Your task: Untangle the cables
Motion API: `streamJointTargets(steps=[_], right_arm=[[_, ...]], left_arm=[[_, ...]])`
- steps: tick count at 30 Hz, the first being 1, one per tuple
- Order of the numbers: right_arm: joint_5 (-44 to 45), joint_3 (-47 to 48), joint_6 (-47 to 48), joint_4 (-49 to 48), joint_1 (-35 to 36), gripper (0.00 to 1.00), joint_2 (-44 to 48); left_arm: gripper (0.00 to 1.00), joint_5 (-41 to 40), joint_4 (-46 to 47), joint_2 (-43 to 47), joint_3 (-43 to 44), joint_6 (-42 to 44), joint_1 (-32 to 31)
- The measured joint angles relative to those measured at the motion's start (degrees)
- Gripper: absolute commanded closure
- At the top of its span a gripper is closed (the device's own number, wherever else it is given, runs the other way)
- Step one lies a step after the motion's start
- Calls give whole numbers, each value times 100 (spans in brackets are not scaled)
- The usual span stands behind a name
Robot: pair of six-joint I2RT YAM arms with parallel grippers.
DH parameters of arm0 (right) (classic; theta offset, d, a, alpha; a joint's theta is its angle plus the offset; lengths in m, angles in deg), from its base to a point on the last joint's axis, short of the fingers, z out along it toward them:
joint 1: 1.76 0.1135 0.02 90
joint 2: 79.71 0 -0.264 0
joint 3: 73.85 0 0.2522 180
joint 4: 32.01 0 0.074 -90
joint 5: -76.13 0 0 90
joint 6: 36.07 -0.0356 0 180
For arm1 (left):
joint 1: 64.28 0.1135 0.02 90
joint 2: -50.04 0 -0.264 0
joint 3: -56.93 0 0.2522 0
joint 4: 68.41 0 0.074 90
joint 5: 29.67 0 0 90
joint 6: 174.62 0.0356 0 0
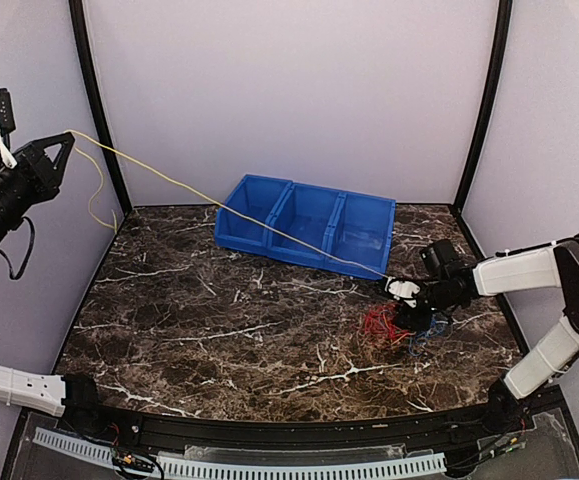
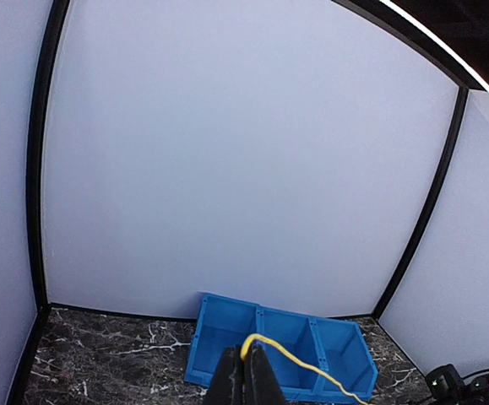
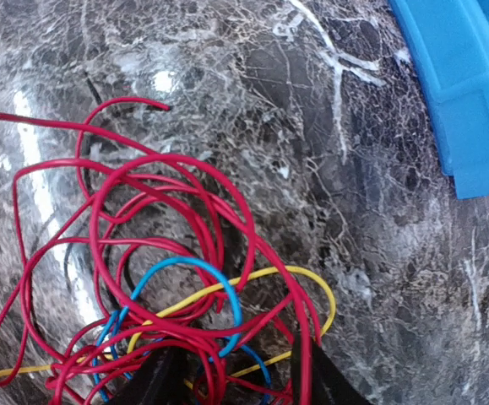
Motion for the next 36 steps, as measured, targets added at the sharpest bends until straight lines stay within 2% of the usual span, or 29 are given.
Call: streamJointTargets(steps=[2,8,13,18,24,29,36], right_arm=[[-136,-46,81,68,-251,44,68],[-275,-232,415,369,-568,39,415],[-328,-254,885,907,-575,34,898],[-343,-175,1427,1759,-557,26,1803],[-723,407,1482,2483,-262,25,2568],[-1040,656,1036,2326,205,29,2262],[-1038,752,332,1432,459,32,977]], left_arm=[[100,-94,15,-17,4,76,0],[100,-219,55,-229,-116,111,0],[100,-319,44,-341,-225,107,0],[100,-627,103,-330,-293,483,0],[100,-654,59,-586,-341,577,177],[100,9,-7,-1126,-702,66,417],[100,1187,26,-1801,-1379,-649,431]])
